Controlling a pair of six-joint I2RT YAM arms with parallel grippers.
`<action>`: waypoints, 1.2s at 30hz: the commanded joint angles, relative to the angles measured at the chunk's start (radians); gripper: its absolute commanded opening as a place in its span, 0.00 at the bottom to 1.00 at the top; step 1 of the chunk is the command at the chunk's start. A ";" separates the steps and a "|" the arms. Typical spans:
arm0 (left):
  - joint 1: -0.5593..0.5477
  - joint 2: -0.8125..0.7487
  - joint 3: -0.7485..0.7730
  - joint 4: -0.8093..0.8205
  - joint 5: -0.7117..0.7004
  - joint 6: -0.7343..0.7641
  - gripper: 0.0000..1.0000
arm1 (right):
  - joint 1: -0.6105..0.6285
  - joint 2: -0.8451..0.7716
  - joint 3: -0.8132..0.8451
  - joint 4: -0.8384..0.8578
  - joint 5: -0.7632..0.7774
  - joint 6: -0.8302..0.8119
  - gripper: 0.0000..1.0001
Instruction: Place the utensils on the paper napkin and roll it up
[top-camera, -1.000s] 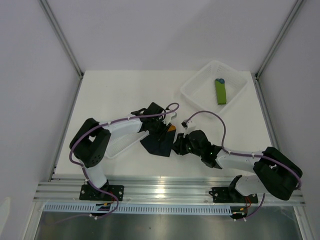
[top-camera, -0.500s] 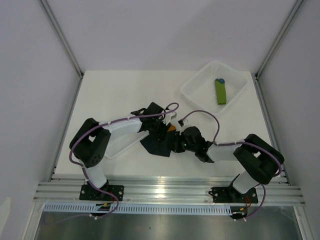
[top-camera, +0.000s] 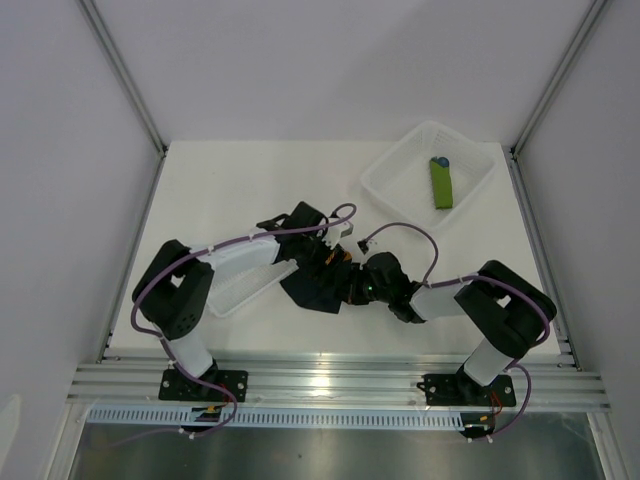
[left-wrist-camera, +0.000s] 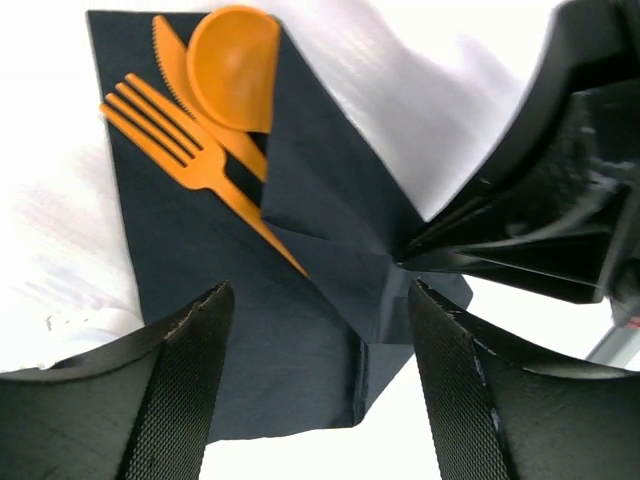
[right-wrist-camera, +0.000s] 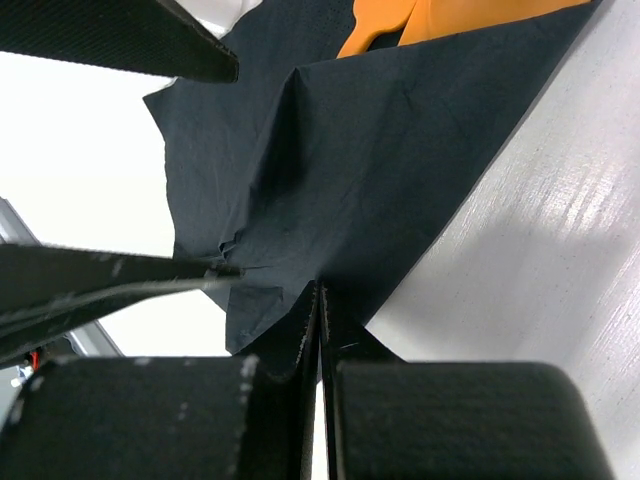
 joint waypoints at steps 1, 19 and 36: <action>-0.005 -0.049 -0.004 0.000 0.072 0.037 0.74 | -0.002 -0.026 0.006 0.033 0.001 0.018 0.00; -0.037 0.068 0.077 -0.020 -0.109 0.027 0.45 | -0.014 -0.044 -0.014 0.057 -0.009 0.030 0.00; -0.016 0.077 0.074 -0.092 -0.075 0.013 0.01 | -0.025 -0.113 -0.045 0.082 -0.023 0.033 0.00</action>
